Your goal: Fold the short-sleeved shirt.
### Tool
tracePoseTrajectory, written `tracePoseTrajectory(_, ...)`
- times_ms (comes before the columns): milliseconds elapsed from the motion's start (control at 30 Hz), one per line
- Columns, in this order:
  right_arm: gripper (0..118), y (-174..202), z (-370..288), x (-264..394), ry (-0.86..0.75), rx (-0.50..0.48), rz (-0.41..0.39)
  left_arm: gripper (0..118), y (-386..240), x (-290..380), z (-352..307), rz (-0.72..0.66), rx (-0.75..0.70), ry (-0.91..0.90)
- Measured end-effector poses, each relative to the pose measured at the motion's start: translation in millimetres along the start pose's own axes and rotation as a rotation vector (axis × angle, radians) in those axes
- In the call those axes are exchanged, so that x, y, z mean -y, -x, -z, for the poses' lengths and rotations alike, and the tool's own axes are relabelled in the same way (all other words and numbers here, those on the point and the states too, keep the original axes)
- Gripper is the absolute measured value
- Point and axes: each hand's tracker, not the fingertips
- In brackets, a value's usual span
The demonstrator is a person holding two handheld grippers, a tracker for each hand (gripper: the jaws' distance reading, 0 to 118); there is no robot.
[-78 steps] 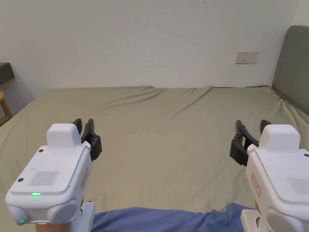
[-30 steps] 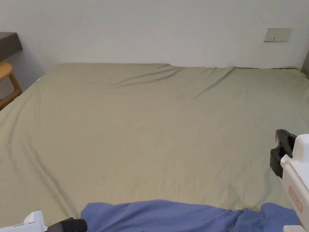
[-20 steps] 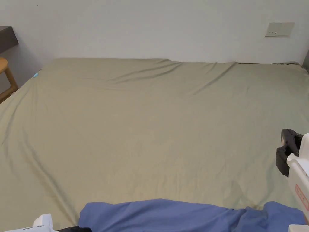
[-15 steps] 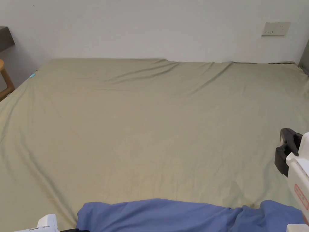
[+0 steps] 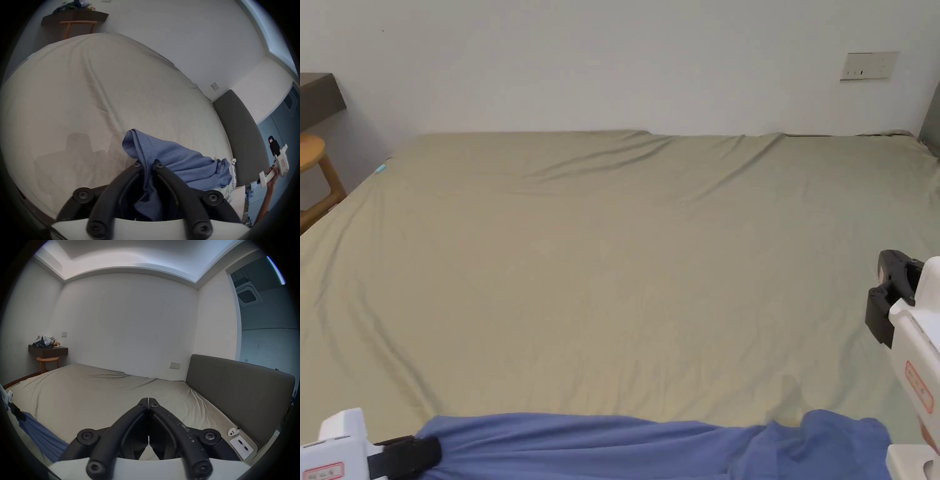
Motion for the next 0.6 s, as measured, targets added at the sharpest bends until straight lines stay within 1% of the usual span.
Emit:
tracePoseTrajectory(133,1,-7,-7,1,-0.009,-0.002,0.010,9,9,1,-21,-0.005,-0.101,-0.012)
tracePoseTrajectory(200,1,-11,-10,1,-0.011,-0.005,0.012,9,5,3,-22,0.021,-0.107,-0.007)
tracePoseTrajectory(300,1,-9,-25,-8,-0.015,-0.001,0.010,9,-43,10,-20,0.198,-0.111,-0.022)
tracePoseTrajectory(400,1,-17,-27,-6,-0.016,-0.004,0.022,9,-94,16,-5,0.308,-0.048,-0.003)
tracePoseTrajectory(467,1,-22,-28,-4,-0.018,-0.004,0.024,9,-133,24,8,0.356,-0.013,0.029)
tracePoseTrajectory(567,1,-24,-38,-9,-0.019,-0.002,0.032,9,-185,41,37,0.391,0.044,0.089)
tracePoseTrajectory(600,1,-26,-40,-10,-0.017,-0.006,0.037,9,-198,48,49,0.399,0.042,0.110)
